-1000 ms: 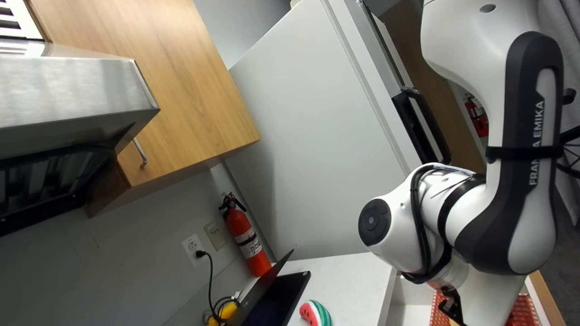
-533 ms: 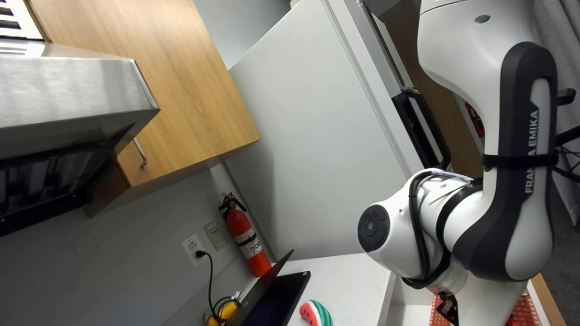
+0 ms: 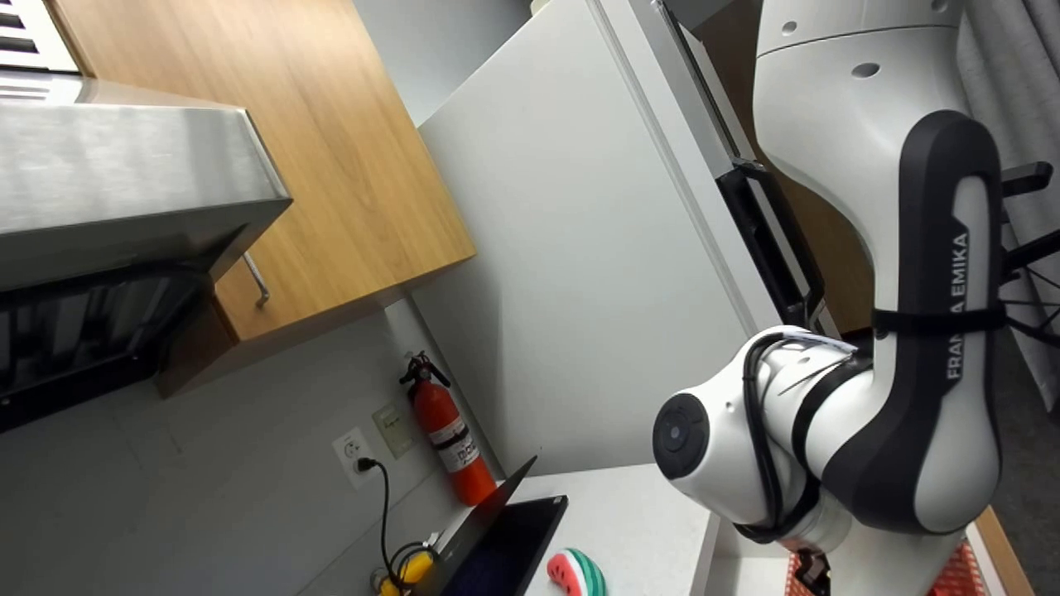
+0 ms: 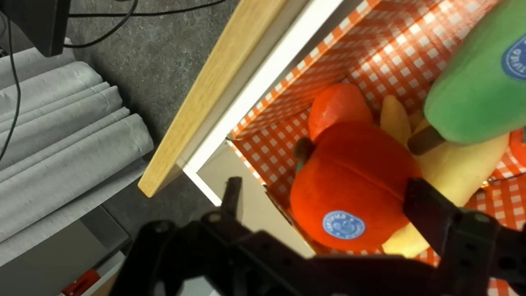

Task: Move the watermelon and the orange plush toys from the drawer to the counter then close the drawer

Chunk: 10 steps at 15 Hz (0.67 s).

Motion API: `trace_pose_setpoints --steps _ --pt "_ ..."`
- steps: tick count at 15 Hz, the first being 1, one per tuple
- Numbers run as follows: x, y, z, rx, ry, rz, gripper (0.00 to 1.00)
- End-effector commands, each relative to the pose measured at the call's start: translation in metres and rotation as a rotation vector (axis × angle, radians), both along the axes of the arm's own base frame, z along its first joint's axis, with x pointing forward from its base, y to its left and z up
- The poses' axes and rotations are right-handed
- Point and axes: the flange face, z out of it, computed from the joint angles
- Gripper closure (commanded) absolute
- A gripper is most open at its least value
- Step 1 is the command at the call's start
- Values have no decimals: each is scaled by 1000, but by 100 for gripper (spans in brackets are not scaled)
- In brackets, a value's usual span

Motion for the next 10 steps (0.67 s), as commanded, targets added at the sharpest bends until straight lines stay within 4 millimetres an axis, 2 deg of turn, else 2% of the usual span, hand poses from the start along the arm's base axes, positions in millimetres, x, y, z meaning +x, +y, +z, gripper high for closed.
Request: trace_pose_setpoints --steps 1,10 --pt "8 -3 -6 0 -4 -61 0" --pt "8 -7 -27 9 16 -103 0"
